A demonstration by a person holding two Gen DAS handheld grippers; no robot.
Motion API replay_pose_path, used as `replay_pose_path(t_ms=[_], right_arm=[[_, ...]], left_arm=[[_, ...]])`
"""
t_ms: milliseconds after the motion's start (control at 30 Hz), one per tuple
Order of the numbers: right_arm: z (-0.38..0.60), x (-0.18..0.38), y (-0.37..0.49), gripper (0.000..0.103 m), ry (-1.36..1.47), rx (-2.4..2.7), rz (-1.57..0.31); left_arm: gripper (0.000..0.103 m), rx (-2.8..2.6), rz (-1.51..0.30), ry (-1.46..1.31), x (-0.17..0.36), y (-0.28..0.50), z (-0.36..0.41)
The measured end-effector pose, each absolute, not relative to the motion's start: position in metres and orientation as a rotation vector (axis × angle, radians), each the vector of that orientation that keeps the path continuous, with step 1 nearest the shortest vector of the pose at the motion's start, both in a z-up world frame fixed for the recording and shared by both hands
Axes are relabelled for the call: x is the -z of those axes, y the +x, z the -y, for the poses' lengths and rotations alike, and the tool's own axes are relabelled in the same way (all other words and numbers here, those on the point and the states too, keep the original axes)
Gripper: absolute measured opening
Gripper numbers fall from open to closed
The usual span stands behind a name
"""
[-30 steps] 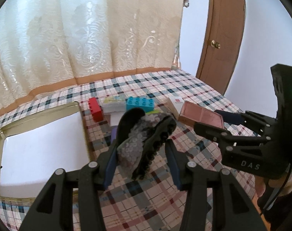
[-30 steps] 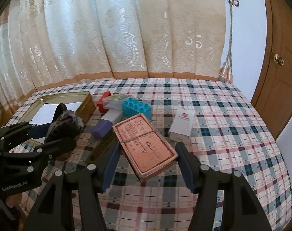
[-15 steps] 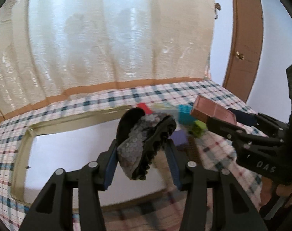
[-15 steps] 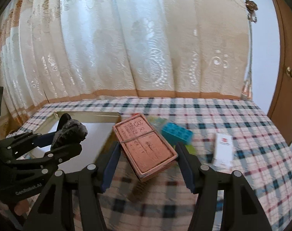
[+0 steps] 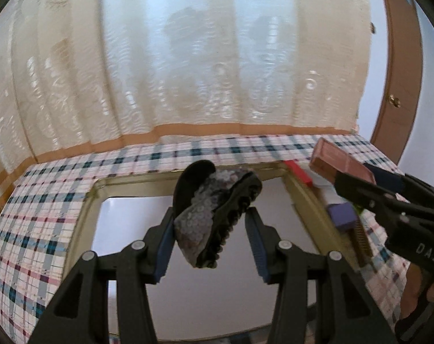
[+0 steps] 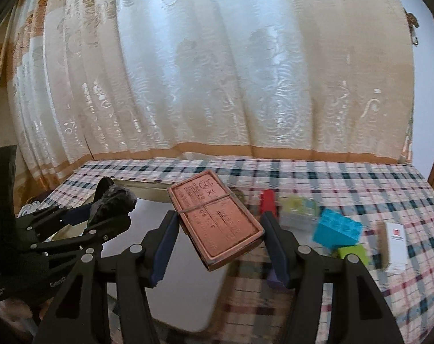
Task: Organize rigid objects
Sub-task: 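Carry both held items over the tray and open both tools to release them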
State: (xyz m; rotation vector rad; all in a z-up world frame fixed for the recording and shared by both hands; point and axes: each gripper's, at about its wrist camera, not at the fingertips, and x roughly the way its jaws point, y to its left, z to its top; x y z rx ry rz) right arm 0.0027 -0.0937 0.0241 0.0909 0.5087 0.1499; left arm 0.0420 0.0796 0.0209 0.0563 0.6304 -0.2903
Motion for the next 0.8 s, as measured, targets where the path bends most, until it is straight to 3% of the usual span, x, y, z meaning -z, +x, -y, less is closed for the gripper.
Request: replay_pose_path(t_ms=[800], right_arm=[[0.017,-0.016,0.047,0.062,0.065,-0.229,-0.529]], left_arm=[[0.047,0.149,-0.656,0.025,-0.009,0.066,-0.148]])
